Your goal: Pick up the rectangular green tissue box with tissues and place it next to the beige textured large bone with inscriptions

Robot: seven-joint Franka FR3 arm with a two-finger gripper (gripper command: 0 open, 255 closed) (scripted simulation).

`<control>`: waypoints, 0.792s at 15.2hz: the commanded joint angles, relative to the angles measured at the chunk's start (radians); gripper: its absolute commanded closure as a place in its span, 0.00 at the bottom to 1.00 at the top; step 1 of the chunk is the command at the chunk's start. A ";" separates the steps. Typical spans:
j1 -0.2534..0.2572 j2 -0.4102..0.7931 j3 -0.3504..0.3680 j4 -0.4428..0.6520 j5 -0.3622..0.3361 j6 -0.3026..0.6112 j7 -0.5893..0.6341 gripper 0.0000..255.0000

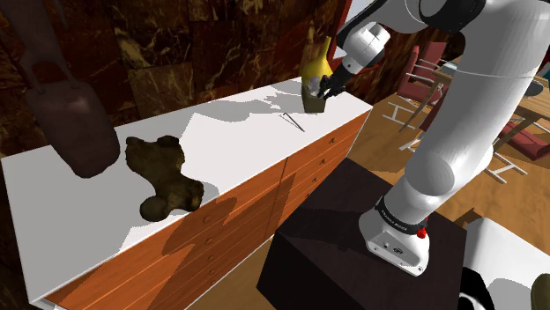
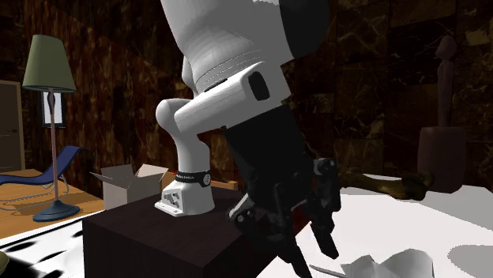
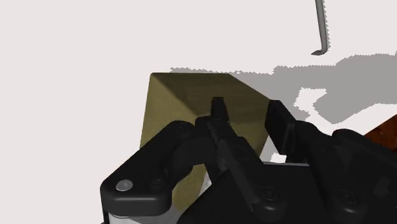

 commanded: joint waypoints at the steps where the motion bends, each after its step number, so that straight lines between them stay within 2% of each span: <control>1: 0.005 0.009 -0.003 0.033 -0.024 -0.008 0.015 0.00; 7: 0.032 0.069 -0.017 0.238 -0.145 -0.069 0.087 0.00; 12: 0.027 0.118 0.002 0.242 -0.108 -0.031 0.066 0.00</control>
